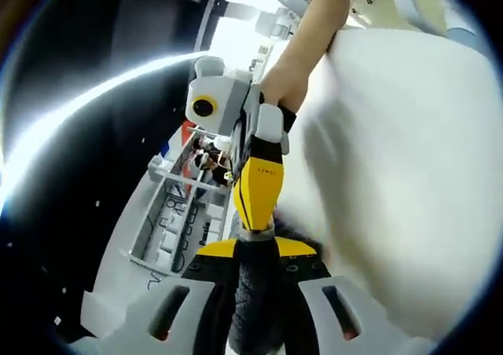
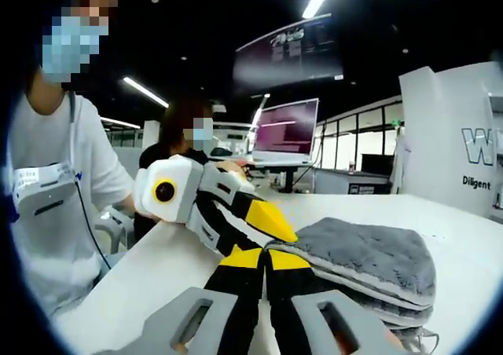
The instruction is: Open the folded towel by lifting each exposed corner and separating the folded layers until the towel lies flat within the target outline without major curled edges
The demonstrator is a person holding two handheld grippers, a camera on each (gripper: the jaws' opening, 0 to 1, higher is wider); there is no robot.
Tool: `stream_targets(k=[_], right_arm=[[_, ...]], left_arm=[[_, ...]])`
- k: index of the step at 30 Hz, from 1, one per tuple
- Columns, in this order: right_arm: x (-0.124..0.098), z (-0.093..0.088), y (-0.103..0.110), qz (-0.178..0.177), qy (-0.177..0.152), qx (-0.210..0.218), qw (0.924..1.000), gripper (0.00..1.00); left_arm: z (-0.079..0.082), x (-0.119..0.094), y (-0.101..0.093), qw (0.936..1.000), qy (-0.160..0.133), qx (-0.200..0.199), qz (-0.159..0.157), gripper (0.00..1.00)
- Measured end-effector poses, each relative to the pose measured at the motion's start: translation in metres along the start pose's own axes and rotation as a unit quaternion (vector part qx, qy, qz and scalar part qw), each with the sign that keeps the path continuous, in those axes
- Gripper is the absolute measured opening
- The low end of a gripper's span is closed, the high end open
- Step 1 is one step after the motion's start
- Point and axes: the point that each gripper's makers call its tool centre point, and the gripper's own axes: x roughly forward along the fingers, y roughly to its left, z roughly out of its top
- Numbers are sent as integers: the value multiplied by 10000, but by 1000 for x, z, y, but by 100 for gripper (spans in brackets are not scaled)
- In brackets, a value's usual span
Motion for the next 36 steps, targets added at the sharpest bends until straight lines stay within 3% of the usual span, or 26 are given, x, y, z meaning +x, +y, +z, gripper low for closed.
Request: stream_targets(k=[20, 36], right_arm=[[-9, 8, -6, -51, -135, 355, 9993, 3], [-22, 19, -24, -447, -334, 403, 9976, 12]], left_arm=[[-1, 1, -2, 9997, 86, 209, -14, 11], [-3, 0, 2, 9999, 55, -131, -8, 9]])
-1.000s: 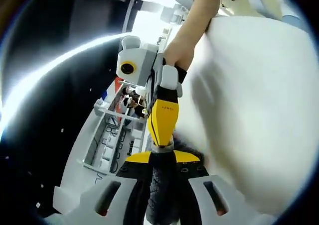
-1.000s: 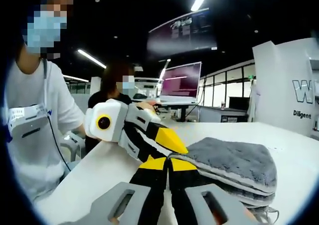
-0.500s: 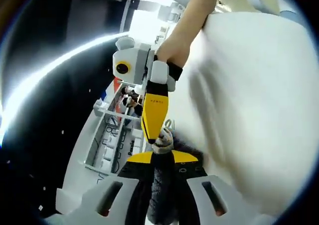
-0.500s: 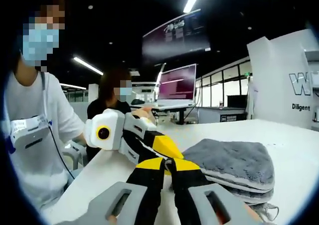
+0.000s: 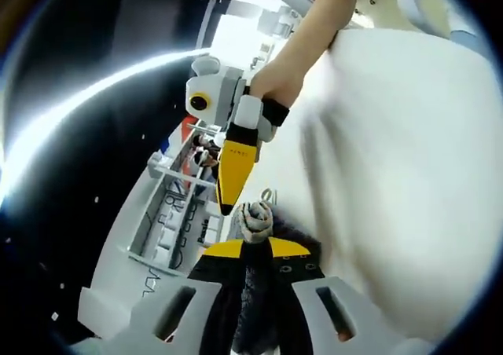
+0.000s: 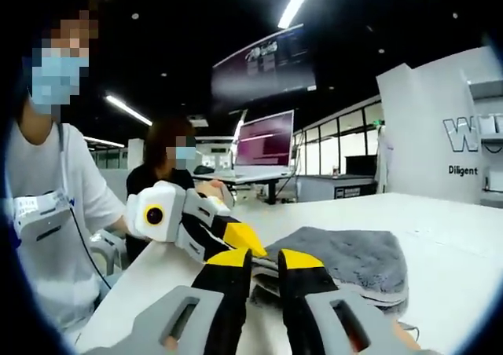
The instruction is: Open the folded towel by lifting each exposed corner and separating the folded layers until the towel lies flat within the target outline without major curled edges
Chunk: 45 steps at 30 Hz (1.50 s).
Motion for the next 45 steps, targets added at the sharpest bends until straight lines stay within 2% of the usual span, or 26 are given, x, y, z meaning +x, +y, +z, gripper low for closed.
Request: stream_targets(k=[10, 21, 29, 38, 45], right_arm=[[-12, 13, -14, -290, -213, -51, 9993, 19], [-20, 19, -25, -540, -327, -42, 9980, 35], [-21, 16, -33, -741, -268, -19, 9969, 57], [-21, 13, -37, -820, -185, 16, 9965, 63], [-22, 13, -38, -841, -177, 18, 9963, 64]], left_arm=[[0, -1, 2, 9999, -12, -98, 27, 9], [-1, -2, 3, 9997, -23, -228, 49, 9], [-3, -4, 10, 9990, -28, -420, 165, 9], [-8, -7, 24, 9968, -4, -671, 440, 9], [-14, -11, 34, 9943, 50, -824, 674, 9]])
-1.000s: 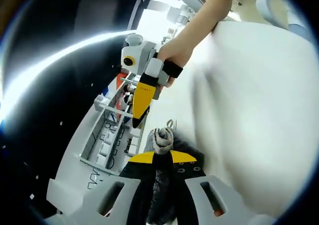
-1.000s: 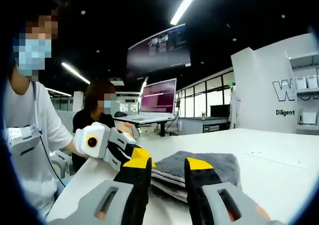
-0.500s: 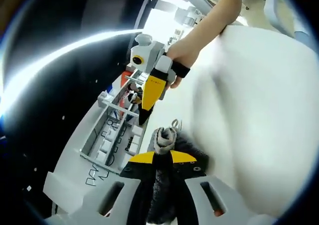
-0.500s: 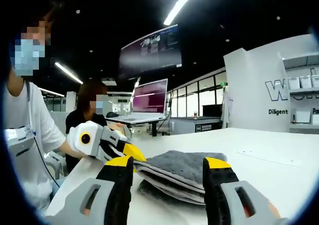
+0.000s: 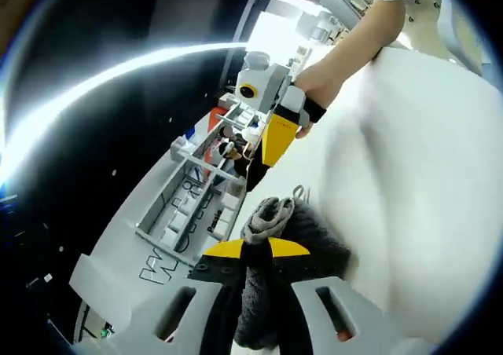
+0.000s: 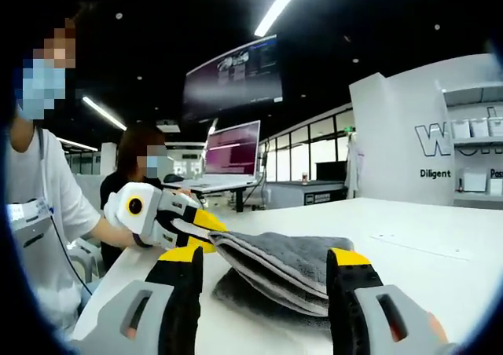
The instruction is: Open the folded towel by lifting each exposed corner and separating the folded layers until the towel lies flat within the target outline without major curled edges
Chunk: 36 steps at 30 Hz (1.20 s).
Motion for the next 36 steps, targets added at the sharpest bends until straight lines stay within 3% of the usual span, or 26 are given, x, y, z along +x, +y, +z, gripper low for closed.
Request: stream_targets(k=[17, 25, 36], right_arm=[[1, -5, -5, -101, 130, 88, 9998, 82], [1, -9, -7, -182, 218, 151, 9995, 91], [1, -13, -7, -226, 298, 180, 9991, 96]], left_arm=[[-12, -5, 21, 9982, 169, -378, 427, 9], [-20, -10, 36, 9947, 248, -693, 718, 9], [-31, -16, 51, 9895, 403, -926, 1033, 9]])
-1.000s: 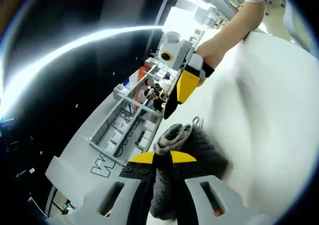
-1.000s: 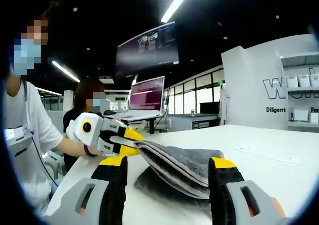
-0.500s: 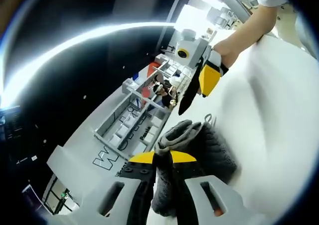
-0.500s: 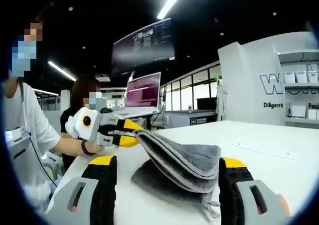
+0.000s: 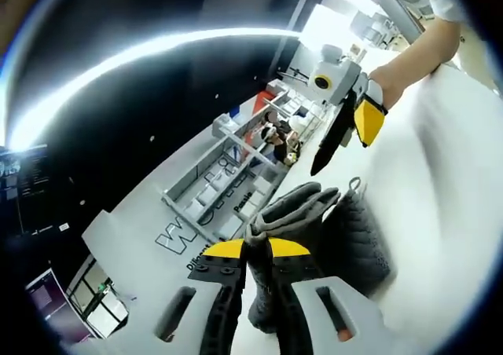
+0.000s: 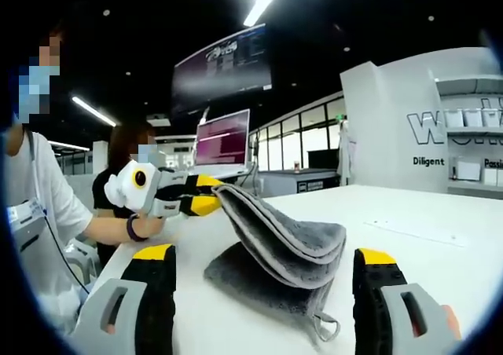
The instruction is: Open the folded towel by lifting each exposed corner and separating the folded layers until the towel lies flat within the target outline without major curled edges
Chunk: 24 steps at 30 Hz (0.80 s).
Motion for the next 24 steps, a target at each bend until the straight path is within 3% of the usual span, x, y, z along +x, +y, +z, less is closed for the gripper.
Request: stream_targets(k=[24], right_arm=[[0, -3, 2, 14, 58, 5, 10000, 98]], left_arm=[[-25, -2, 24, 9960, 375, -723, 364, 9]])
